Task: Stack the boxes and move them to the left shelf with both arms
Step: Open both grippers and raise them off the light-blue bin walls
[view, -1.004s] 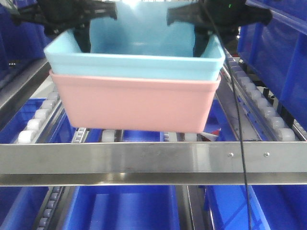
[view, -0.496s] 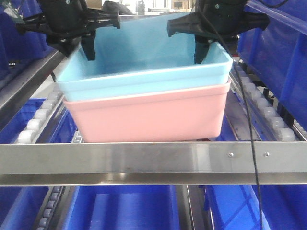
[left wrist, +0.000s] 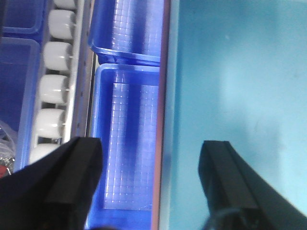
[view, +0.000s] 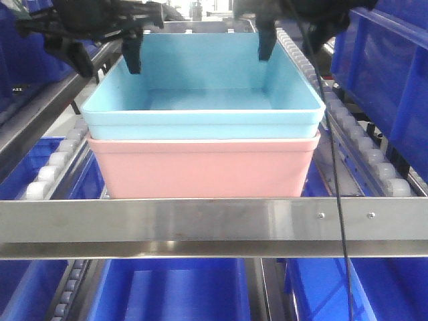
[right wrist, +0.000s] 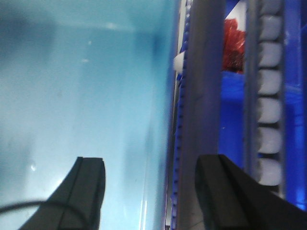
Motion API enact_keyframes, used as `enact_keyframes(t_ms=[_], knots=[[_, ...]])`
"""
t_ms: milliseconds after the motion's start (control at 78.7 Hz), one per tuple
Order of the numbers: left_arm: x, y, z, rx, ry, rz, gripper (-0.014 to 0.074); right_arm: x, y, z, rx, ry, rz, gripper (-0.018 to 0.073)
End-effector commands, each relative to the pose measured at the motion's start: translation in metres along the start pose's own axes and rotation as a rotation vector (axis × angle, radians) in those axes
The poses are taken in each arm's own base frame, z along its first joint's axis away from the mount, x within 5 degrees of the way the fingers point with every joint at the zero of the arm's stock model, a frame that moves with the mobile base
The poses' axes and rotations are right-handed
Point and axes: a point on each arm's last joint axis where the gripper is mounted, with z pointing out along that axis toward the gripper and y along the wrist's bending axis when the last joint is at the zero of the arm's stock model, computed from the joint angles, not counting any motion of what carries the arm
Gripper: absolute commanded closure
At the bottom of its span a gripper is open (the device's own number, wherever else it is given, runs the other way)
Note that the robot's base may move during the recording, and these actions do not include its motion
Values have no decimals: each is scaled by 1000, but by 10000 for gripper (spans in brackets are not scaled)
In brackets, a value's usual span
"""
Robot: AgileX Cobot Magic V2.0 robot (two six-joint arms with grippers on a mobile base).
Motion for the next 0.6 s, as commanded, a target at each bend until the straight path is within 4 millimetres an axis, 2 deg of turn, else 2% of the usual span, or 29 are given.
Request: enact_keyframes(t_ms=[0, 38, 64, 102, 153, 191, 292, 445, 521, 585], knots=[[-25, 0, -44, 55, -133, -15, 383, -31, -5, -42, -22, -141, 1, 102], [-26, 0, -47, 56, -143, -14, 457, -33, -5, -45, -19, -143, 4, 151], [-27, 1, -51, 58, -152, -13, 540, -34, -5, -47, -16, -143, 6, 189], [-29, 1, -54, 63, -162, -13, 619, -35, -5, -48, -12, -141, 8, 293], [-31, 1, -58, 72, -185, -8, 588, -36, -5, -49, -13, -144, 9, 453], [-33, 1, -59, 76, -203, 1, 574, -36, -5, -49, -14, -144, 10, 527], [-34, 2, -59, 64, -217, 23, 585, -38, -3, -48, -25, -160, 8, 460], [-33, 4, -62, 42, -207, 27, 597, -40, -4, -54, -30, -170, 14, 466], [-33, 5, -70, 41, -201, 16, 597, -40, -5, -60, -31, -172, 18, 513], [-32, 2, -81, 64, -221, 21, 596, -41, -5, -70, -40, -186, 16, 508]])
